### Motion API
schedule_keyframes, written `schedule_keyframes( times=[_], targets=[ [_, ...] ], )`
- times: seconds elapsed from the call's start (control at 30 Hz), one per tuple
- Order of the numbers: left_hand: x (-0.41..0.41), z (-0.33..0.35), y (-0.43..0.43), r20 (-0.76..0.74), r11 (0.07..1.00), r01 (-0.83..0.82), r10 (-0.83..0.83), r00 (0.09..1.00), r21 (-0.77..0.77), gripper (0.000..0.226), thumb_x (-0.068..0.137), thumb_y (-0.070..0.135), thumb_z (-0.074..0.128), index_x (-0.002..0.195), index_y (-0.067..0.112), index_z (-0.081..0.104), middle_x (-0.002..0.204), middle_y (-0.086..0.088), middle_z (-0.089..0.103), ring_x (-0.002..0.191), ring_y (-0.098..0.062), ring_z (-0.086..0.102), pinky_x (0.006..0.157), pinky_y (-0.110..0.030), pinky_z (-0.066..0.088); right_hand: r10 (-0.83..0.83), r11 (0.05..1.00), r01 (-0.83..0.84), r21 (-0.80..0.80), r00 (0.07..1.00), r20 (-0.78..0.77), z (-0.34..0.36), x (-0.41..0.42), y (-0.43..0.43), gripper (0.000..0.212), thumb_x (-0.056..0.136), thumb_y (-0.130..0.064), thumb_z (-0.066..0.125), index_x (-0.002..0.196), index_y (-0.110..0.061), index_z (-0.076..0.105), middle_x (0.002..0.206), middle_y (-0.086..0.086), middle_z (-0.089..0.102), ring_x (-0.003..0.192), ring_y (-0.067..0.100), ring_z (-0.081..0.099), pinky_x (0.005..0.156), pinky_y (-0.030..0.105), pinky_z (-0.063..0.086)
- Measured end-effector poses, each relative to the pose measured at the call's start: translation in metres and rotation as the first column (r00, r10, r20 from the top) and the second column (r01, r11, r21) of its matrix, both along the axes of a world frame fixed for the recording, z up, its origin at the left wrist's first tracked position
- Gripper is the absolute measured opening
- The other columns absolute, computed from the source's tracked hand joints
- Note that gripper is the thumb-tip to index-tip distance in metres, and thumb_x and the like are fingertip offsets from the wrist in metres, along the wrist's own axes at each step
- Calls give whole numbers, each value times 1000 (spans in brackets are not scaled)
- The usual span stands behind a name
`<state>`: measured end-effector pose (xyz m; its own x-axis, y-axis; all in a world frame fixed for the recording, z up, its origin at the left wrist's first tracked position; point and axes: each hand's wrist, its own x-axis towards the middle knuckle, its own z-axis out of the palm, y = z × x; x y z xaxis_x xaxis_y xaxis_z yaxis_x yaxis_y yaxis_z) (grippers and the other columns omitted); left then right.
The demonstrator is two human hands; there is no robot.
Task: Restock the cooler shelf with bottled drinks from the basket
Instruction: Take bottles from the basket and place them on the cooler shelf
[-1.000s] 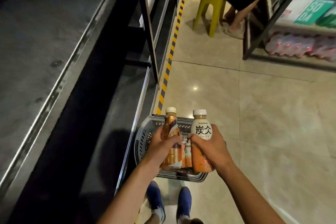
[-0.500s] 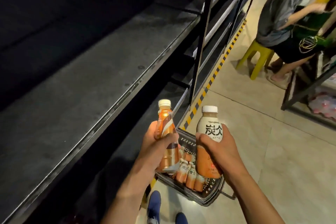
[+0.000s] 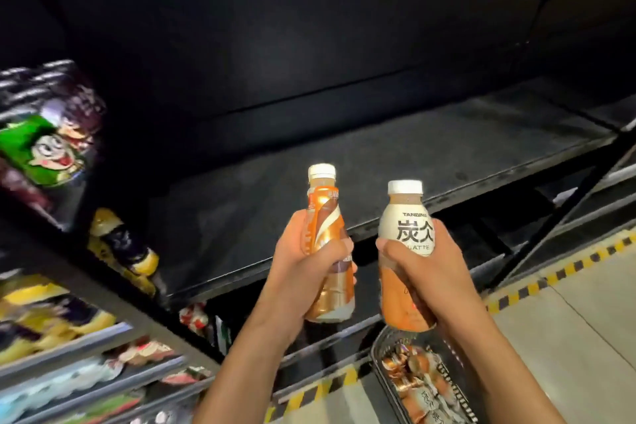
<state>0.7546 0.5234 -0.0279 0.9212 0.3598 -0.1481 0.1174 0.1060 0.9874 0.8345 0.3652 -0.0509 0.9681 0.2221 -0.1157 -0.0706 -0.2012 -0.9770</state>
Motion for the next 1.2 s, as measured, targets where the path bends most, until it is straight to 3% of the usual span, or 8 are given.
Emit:
schedule_keyframes(
  times=[0.1, 0.27, 0.43, 0.57, 0.73, 0.97, 1.1, 1.2],
  targets=[
    [-40, 20, 40, 68, 988, -147, 144, 987, 37, 35, 74, 23, 71, 105, 17, 58, 101, -17, 67, 79, -32, 68, 78, -57, 58, 131, 990, -132, 50, 991, 18, 27, -20, 50, 36, 77, -31, 81, 102, -28, 56, 91, -2, 69, 80, 18, 67, 70, 40, 56],
    [-131, 44, 103, 180, 939, -340, 327, 928, 47, 28, 71, 23, 73, 98, 24, 63, 100, -19, 66, 82, -37, 65, 81, -59, 54, 360, 923, -366, 115, 930, 74, 60, -86, 131, 43, 66, -45, 79, 102, -37, 57, 91, -5, 70, 85, 22, 69, 75, 47, 59],
    [-232, 68, 158, 275, 880, -473, 444, 853, 46, 33, 70, 18, 72, 101, 20, 62, 91, -16, 68, 73, -32, 67, 66, -44, 58, 501, 839, -522, 152, 851, 159, 85, -178, 213, 39, 73, -29, 83, 104, -34, 59, 89, -5, 70, 80, 15, 69, 65, 34, 58],
    [-302, 80, 211, 317, 822, -568, 533, 785, 26, 45, 61, 26, 77, 101, 15, 60, 92, -18, 66, 73, -35, 63, 69, -51, 55, 573, 777, -606, 171, 793, 208, 103, -251, 270, 38, 74, -23, 82, 103, -30, 59, 88, -3, 71, 75, 14, 68, 61, 31, 56],
    [-373, 90, 268, 359, 783, -616, 553, 752, 86, 36, 64, 26, 77, 95, 20, 61, 88, -16, 62, 72, -31, 62, 69, -47, 55, 602, 743, -645, 175, 760, 244, 109, -313, 322, 38, 75, -29, 82, 105, -30, 59, 90, -3, 71, 76, 13, 68, 63, 31, 54],
    [-414, 98, 341, 363, 787, -606, 534, 764, 116, 31, 83, 12, 72, 109, 14, 54, 81, -2, 63, 68, -20, 67, 65, -38, 57, 573, 765, -628, 146, 766, 290, 121, -352, 383, 36, 76, -33, 82, 102, -31, 58, 91, -1, 68, 81, 21, 68, 66, 41, 57],
    [-410, 100, 386, 324, 818, -571, 522, 789, 73, 33, 87, 15, 71, 114, 13, 53, 89, -10, 64, 74, -27, 68, 65, -39, 56, 562, 783, -607, 138, 784, 263, 130, -347, 421, 34, 76, -36, 79, 103, -29, 59, 94, 2, 69, 84, 25, 69, 68, 45, 58],
    [-398, 100, 425, 312, 831, -548, 498, 809, 95, 29, 87, 17, 72, 107, 9, 52, 88, -14, 63, 74, -31, 66, 67, -43, 57, 544, 802, -585, 124, 800, 255, 132, -334, 453, 37, 75, -36, 79, 105, -24, 60, 95, 4, 70, 80, 23, 68, 67, 40, 56]
  ],
)
